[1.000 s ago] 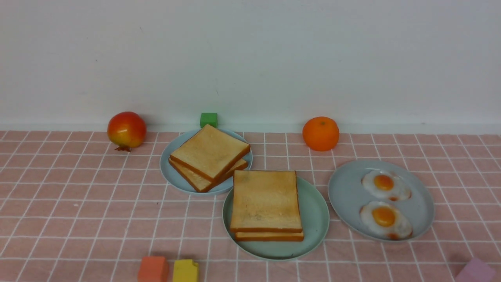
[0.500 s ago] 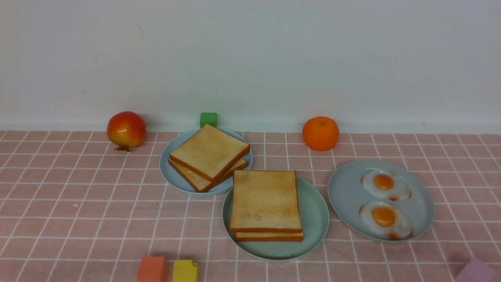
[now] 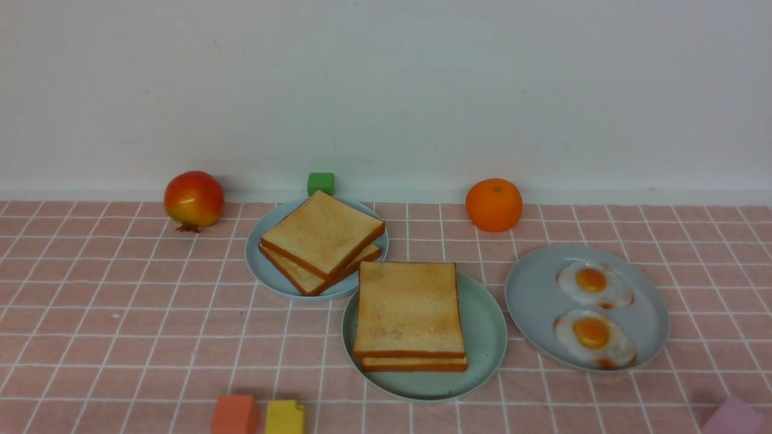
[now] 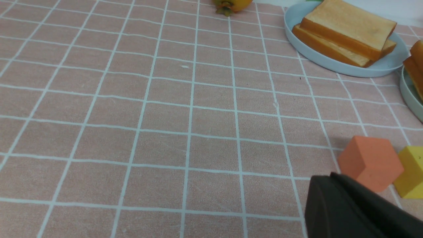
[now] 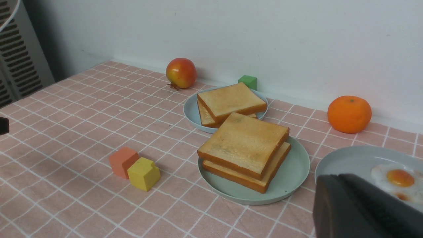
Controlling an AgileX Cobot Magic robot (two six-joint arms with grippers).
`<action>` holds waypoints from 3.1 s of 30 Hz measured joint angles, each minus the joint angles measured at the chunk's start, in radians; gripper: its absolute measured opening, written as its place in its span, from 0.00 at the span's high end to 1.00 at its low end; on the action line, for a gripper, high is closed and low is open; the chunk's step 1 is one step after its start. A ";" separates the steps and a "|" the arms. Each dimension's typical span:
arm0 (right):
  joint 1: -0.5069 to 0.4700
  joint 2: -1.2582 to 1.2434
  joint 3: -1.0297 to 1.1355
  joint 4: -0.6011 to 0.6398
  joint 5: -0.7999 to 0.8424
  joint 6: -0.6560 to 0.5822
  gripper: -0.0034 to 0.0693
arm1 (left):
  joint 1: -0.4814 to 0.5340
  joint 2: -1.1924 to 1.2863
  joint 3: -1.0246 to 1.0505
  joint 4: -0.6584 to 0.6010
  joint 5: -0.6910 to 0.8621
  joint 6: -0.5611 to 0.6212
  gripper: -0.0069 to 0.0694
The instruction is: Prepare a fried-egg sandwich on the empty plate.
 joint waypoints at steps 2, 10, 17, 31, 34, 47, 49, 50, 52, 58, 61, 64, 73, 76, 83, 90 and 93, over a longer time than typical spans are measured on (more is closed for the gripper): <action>0.000 0.000 0.000 0.000 0.000 0.000 0.88 | 0.000 0.000 0.001 0.000 -0.001 0.000 0.89; 0.000 0.000 0.000 -0.177 -0.064 0.110 0.86 | 0.000 0.000 0.001 -0.002 -0.002 0.000 0.89; 0.000 -0.004 0.109 -0.739 -0.218 0.705 0.85 | 0.000 0.000 0.001 -0.002 -0.002 0.000 0.89; 0.000 -0.026 0.384 -0.794 -0.373 0.713 0.82 | 0.000 0.000 0.001 -0.003 -0.002 0.000 0.89; 0.000 -0.026 0.384 -0.770 -0.373 0.690 0.82 | 0.000 0.000 0.001 -0.003 -0.002 0.000 0.89; 0.000 -0.026 0.384 -0.766 -0.373 0.684 0.79 | 0.000 0.000 0.001 -0.003 -0.002 0.000 0.88; 0.000 -0.026 0.384 -0.766 -0.373 0.684 0.79 | 0.000 0.000 0.001 -0.003 -0.002 0.000 0.87; 0.000 -0.026 0.384 -0.766 -0.373 0.684 0.79 | 0.000 0.000 0.001 -0.003 -0.002 0.000 0.87; 0.000 -0.026 0.384 -0.766 -0.373 0.684 0.79 | 0.000 0.000 0.001 -0.003 -0.002 0.000 0.87; 0.000 -0.026 0.384 -0.766 -0.373 0.684 0.77 | 0.000 0.000 0.001 -0.003 -0.002 0.000 0.86; 0.000 -0.026 0.384 -0.765 -0.373 0.684 0.77 | 0.000 0.000 0.001 -0.003 -0.002 0.000 0.85; 0.000 -0.026 0.384 -0.765 -0.373 0.683 0.77 | 0.000 0.000 0.001 -0.003 -0.002 0.000 0.85; 0.000 -0.026 0.384 -0.765 -0.373 0.680 0.76 | 0.000 0.000 0.001 -0.003 -0.003 0.000 0.85; 0.000 -0.026 0.384 -0.765 -0.373 0.680 0.75 | 0.000 0.000 0.001 -0.003 -0.003 0.000 0.84; 0.000 -0.026 0.384 -0.765 -0.373 0.680 0.74 | 0.000 0.000 0.001 -0.003 -0.003 0.000 0.84; 0.000 -0.026 0.384 -0.765 -0.373 0.680 0.73 | 0.000 0.000 0.001 -0.003 -0.003 0.000 0.83; 0.000 -0.026 0.384 -0.765 -0.373 0.680 0.72 | 0.000 0.000 0.001 -0.003 -0.003 0.000 0.82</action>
